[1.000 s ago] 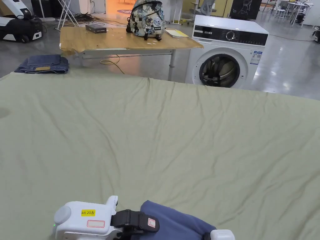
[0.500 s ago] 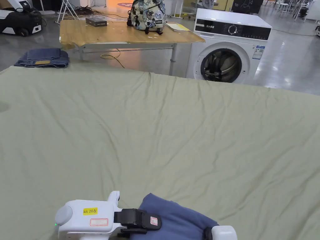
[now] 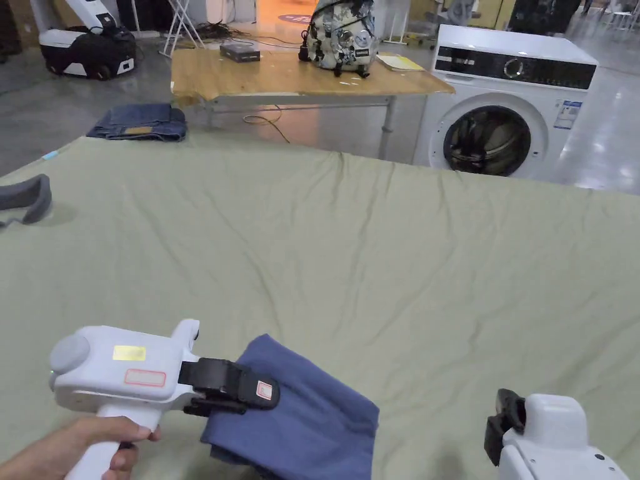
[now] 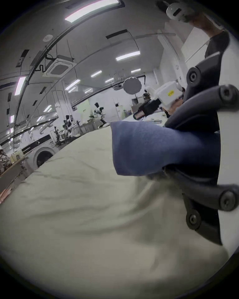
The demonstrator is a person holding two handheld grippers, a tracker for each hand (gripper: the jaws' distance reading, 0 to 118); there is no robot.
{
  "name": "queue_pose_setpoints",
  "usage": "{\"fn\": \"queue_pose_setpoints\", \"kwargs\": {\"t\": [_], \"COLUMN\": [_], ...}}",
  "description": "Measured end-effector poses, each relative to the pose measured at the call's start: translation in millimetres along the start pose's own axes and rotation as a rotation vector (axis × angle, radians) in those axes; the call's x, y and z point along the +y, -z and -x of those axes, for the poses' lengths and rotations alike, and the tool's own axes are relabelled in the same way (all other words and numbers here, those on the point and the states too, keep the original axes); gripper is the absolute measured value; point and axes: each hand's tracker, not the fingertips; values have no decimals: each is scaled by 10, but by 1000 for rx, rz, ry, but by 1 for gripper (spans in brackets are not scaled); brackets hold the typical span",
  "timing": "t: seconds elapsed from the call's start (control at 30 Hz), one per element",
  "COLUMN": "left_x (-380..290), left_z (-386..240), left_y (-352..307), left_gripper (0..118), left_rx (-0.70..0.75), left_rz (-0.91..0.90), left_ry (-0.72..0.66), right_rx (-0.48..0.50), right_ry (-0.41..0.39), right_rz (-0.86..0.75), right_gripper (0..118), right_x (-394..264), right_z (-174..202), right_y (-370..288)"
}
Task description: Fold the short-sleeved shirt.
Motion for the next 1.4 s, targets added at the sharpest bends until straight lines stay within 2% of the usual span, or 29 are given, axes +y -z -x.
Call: {"fn": "queue_pose_setpoints", "kwargs": {"t": [0.17, 0.37, 0.57, 0.63, 0.77, 0.83, 0.93, 1.07, 1.2, 1.37, 1.4], "left_x": [247, 440, 511, 507, 558, 596, 597, 634, 618, 561, 534], "left_z": [122, 372, 547, 595, 667, 702, 563, 397, 147, 214, 223], "left_y": [-873, -1873, -2522, -2581, -2571, -2585, -2525, -2591, -2629, -2408, -2318], "left_gripper": [15, 15, 15, 15, 17, 25, 39, 41, 41, 40, 37], "left_rx": [162, 310, 472, 477, 575, 631, 792, 943, 1063, 958, 946], "left_rz": [-60, -167, -254, -254, -238, -236, -230, -267, -415, -397, -390], "left_ry": [2, -63, -125, -143, -154, -141, -107, -41, 28, 46, 59], "right_rx": [-24, -42, -55, -58, -56, -54, -53, -52, -49, -43, -44], "right_ry": [11, 17, 23, 22, 28, 25, 20, 20, 21, 25, 26], "right_rz": [-48, -56, -30, -20, -1, 4, 6, 1, -5, -6, -5], "right_gripper": [0, 0, 0, 0, 0, 0, 0, 0, 0, 0, 0], "right_x": [244, 309, 225, 195, 143, 129, 126, 148, 174, 168, 162], "right_z": [-93, -154, -180, -174, -151, -140, -136, -142, -134, -124, -128], "right_y": [68, 106, 108, 111, 129, 127, 118, 110, 103, 107, 113]}}
